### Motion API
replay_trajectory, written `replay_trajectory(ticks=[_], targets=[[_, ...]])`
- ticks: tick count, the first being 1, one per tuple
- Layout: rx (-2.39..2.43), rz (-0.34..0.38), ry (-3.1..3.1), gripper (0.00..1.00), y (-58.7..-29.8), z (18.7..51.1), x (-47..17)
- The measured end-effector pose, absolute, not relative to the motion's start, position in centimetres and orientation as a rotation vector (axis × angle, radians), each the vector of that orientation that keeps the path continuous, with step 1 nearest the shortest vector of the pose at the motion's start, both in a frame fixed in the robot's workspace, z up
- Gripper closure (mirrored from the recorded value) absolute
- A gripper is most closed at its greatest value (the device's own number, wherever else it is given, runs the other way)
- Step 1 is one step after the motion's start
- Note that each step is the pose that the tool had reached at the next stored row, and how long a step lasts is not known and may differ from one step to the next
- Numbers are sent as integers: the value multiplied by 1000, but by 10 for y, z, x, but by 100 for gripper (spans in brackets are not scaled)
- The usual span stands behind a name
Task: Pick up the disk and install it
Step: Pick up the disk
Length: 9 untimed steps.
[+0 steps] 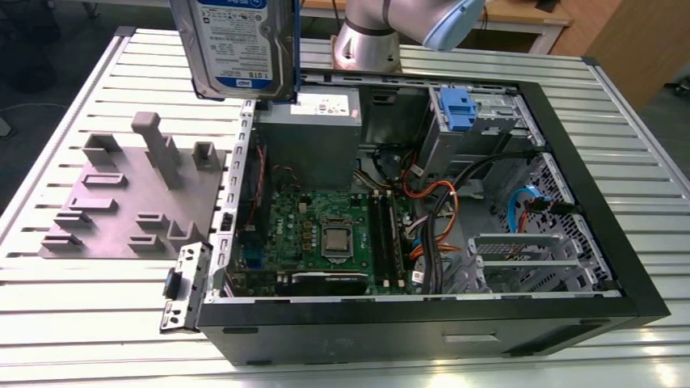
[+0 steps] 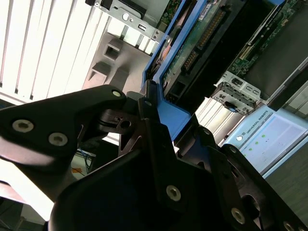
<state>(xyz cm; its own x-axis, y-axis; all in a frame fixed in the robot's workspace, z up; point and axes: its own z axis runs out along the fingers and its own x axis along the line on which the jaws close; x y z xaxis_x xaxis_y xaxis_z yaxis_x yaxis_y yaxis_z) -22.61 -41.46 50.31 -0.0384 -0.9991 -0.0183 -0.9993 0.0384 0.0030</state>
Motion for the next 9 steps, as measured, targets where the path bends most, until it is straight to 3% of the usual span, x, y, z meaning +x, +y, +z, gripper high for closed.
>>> replay_trajectory(ticks=[9], targets=[[-2171,23,2256,63,-415,503,-225]])
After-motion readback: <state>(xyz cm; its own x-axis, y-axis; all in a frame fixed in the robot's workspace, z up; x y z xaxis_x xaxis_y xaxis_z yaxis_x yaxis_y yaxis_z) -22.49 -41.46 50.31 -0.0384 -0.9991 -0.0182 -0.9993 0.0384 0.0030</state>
